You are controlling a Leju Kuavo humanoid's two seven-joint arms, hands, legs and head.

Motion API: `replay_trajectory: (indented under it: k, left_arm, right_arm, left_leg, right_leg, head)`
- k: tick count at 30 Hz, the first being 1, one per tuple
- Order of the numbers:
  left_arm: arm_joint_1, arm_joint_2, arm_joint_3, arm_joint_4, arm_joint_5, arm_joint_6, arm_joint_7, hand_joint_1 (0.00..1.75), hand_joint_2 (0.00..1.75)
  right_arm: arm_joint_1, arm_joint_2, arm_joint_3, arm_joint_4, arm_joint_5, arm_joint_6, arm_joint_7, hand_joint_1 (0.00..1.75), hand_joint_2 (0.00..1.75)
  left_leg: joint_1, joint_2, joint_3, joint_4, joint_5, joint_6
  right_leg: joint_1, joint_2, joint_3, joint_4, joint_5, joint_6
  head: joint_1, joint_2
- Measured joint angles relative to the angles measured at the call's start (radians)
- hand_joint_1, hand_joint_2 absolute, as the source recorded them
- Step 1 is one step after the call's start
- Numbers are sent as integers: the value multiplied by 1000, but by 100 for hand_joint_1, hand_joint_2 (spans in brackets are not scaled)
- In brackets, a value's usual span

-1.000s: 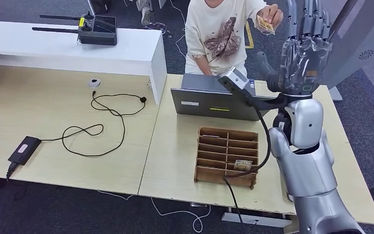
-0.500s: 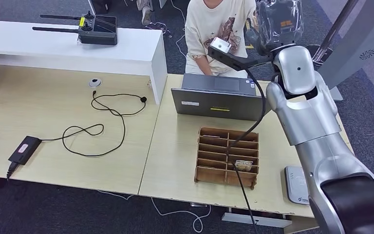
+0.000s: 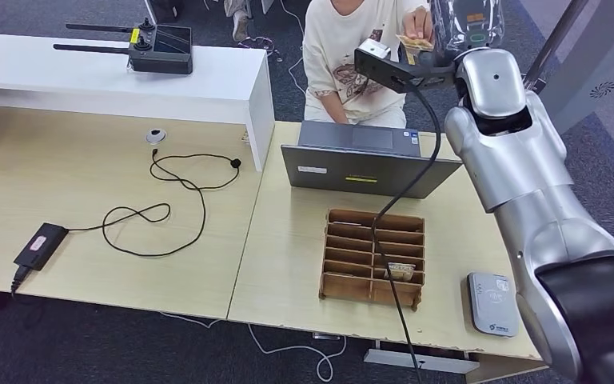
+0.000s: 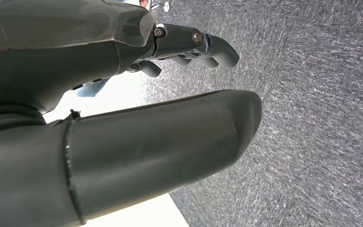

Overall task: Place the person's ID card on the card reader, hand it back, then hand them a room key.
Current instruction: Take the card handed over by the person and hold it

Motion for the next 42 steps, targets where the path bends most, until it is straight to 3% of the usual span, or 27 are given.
replay_trajectory:
  k: [1, 2, 5, 6, 7, 30, 36, 42]
  left_arm:
    - [0, 0, 0, 0, 0, 1, 0, 0, 0]
    - [1, 0, 0, 0, 0, 2, 0, 0, 0]
    - [3, 0, 0, 0, 0, 5, 0, 0, 0]
    - [4, 0, 0, 0, 0, 6, 0, 0, 0]
    - [5, 0, 0, 0, 0, 6, 0, 0, 0]
    - [6, -1, -17, 0, -2, 13, -2, 0, 0]
    - [6, 0, -18, 0, -2, 10, -2, 0, 0]
    - [6, 0, -18, 0, -1, 8, -2, 0, 0]
  right_arm:
    - [-3, 0, 0, 8, 0, 9, 5, 0, 175]
    - [-5, -2, 0, 15, -1, 16, 9, 20, 175]
    - [-6, -13, -5, 31, -13, 21, 18, 146, 175]
    - [-6, -18, -8, 35, -17, 21, 20, 170, 175]
    - [-6, -22, -10, 39, -21, 20, 23, 175, 175]
    - [29, -56, -42, 52, -21, -33, 42, 175, 175]
    - [55, -59, -95, 45, -87, -81, -25, 175, 175]
    - [78, -64, -182, 17, -225, -101, -154, 175, 175]
  left_leg:
    - [0, 0, 0, 0, 0, 0]
    - [0, 0, 0, 0, 0, 0]
    - [0, 0, 0, 0, 0, 0]
    - [0, 0, 0, 0, 0, 0]
    - [0, 0, 0, 0, 0, 0]
    - [0, 0, 0, 0, 0, 0]
    - [0, 0, 0, 0, 0, 0]
    - [0, 0, 0, 0, 0, 0]
  right_leg:
    - [0, 0, 0, 0, 0, 0]
    - [0, 0, 0, 0, 0, 0]
    - [0, 0, -1, 0, 0, 0]
    - [0, 0, -1, 0, 0, 0]
    - [0, 0, -1, 0, 0, 0]
    - [0, 1, -1, 0, 0, 0]
    - [0, 1, -1, 0, 0, 0]
    - [0, 1, -1, 0, 0, 0]
  head:
    - [0, 0]
    - [0, 0]
    - [0, 0]
    - [0, 0]
    - [0, 0]
    - [0, 0]
    - [0, 0]
    - [0, 0]
